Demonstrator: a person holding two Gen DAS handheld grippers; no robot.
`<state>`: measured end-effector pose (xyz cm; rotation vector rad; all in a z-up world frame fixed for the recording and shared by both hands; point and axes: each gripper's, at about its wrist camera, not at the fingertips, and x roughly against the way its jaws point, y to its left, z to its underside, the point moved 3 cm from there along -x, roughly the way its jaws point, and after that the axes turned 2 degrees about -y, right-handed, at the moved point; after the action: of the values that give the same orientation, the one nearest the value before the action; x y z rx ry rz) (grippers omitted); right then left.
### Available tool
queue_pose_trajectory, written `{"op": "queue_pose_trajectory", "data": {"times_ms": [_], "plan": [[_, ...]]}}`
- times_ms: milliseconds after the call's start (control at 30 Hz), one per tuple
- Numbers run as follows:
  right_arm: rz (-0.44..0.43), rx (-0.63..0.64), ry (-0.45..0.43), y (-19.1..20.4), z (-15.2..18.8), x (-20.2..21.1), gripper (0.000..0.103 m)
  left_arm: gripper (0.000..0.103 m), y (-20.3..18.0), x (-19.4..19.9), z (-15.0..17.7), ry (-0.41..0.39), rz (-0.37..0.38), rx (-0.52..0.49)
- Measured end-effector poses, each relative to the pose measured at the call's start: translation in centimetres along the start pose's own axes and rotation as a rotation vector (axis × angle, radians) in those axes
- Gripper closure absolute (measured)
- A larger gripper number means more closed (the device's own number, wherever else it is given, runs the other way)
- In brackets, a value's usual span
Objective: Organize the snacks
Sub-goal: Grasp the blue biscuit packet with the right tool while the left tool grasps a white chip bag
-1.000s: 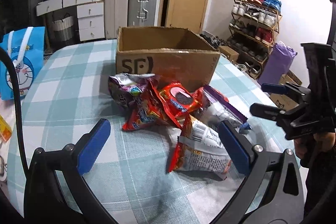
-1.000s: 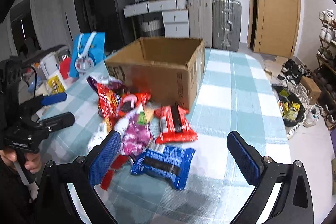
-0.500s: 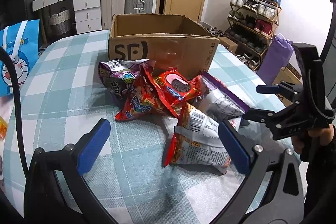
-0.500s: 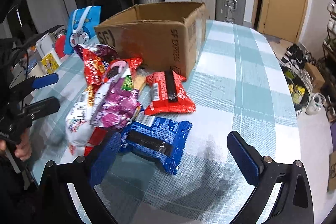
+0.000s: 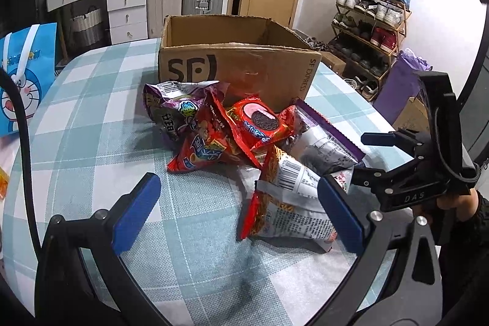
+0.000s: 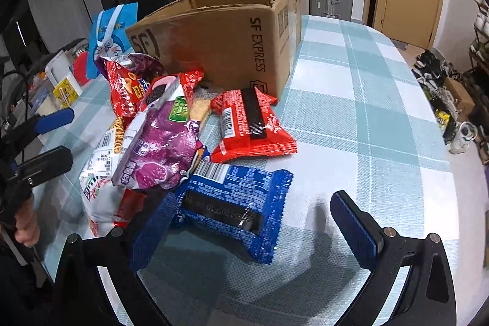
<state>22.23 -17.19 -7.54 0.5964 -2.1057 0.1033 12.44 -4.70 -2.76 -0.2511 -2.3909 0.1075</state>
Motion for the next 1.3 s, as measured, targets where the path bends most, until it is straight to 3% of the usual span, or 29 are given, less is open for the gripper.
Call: {"op": "queue_pose_trajectory", "data": {"times_ms": [300,600,867,933,1300], "plan": [[0.047,-0.005,0.008,-1.7,0.2,-0.1,0.0,0.001,0.3,-0.4,0.3,0.016,-0.003,0.003],[0.019,0.008,-0.004,-1.6,0.4,0.1,0.002,0.001,-1.1,-0.8,0.9,0.048,0.044,-0.039],[-0.025,0.031,-0.005,-0.6,0.5,0.0,0.038,0.001,-2.0,-1.0,1.4,0.067,0.088,-0.065],[-0.044,0.047,-0.002,-0.3,0.5,0.0,0.052,0.001,-2.2,-1.0,1.6,0.07,0.094,-0.067],[-0.047,0.062,-0.076,-0.3,0.1,3.0,0.056,0.001,-2.8,-1.6,2.1,0.088,0.116,-0.066]]}}
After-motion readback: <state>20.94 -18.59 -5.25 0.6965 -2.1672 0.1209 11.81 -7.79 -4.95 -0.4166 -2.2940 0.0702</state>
